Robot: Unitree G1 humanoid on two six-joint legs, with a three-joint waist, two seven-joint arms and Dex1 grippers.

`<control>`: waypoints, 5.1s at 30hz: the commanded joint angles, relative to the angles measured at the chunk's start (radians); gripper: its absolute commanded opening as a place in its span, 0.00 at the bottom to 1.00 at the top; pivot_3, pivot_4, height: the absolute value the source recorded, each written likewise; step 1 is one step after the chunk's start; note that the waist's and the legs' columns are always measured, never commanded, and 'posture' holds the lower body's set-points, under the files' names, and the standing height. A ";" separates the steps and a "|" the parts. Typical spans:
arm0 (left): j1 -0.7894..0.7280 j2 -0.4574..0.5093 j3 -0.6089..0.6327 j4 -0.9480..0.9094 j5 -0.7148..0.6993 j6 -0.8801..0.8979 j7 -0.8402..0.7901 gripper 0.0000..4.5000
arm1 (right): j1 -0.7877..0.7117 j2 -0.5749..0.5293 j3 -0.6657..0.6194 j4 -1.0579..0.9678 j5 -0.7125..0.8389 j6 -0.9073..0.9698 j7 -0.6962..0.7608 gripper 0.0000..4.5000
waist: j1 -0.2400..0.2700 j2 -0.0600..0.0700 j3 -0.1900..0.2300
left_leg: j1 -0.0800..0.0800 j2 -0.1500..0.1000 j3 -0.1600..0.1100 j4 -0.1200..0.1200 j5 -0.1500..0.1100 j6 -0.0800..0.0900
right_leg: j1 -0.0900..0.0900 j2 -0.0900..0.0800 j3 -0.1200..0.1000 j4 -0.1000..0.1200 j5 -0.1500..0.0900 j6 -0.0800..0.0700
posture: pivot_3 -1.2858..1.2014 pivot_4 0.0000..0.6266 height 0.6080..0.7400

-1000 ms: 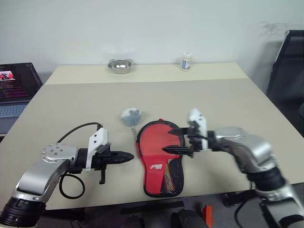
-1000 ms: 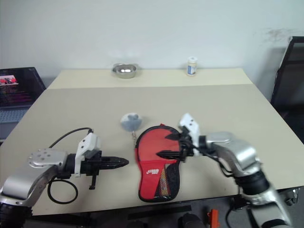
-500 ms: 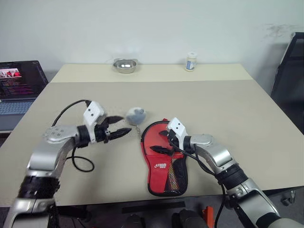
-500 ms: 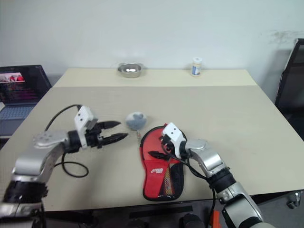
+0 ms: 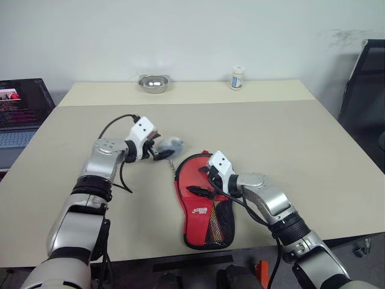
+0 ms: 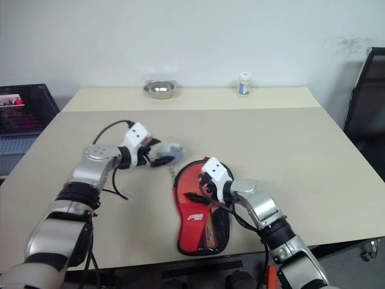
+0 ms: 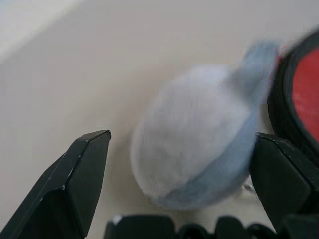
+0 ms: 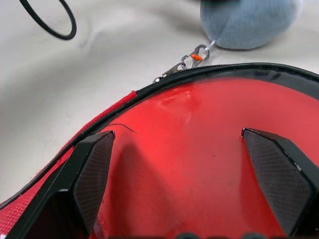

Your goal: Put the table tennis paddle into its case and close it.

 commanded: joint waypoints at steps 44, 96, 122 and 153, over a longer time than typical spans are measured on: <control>-0.290 -0.207 -0.056 0.347 0.245 -0.139 0.398 0.09 | 0.077 -0.092 0.127 -0.017 -0.096 0.167 0.048 1.00 | 0.006 -0.006 -0.009 | 0.003 -0.001 0.000 0.002 0.000 0.000 | 0.004 0.000 -0.001 0.000 0.000 0.002 | 0.52 0.24 1.00; -0.407 -0.642 -0.107 0.424 0.398 -0.274 0.397 0.99 | 0.085 -0.021 0.164 0.029 -0.168 0.144 0.045 1.00 | -0.004 0.019 -0.036 | 0.021 -0.002 -0.001 -0.004 -0.001 0.000 | 0.021 0.002 0.000 -0.004 -0.001 0.003 | 0.52 0.24 1.00; 0.212 -0.266 -0.023 -0.434 -0.022 -0.024 -0.256 0.99 | -0.088 -0.382 -0.364 -0.328 0.162 0.381 0.020 1.00 | 0.001 0.018 -0.021 | 0.000 -0.001 0.000 -0.003 -0.001 -0.002 | 0.000 0.003 0.001 -0.002 -0.002 0.001 | 0.52 0.24 1.00; 0.287 -0.292 -0.134 -0.224 0.045 -0.158 -0.161 1.00 | -0.464 -0.156 -0.310 0.841 -0.119 -0.248 -0.118 0.35 | 0.000 0.020 -0.023 | 0.006 -0.001 0.001 -0.003 0.000 0.000 | 0.005 0.003 0.003 -0.001 -0.002 0.001 | 0.52 0.24 1.00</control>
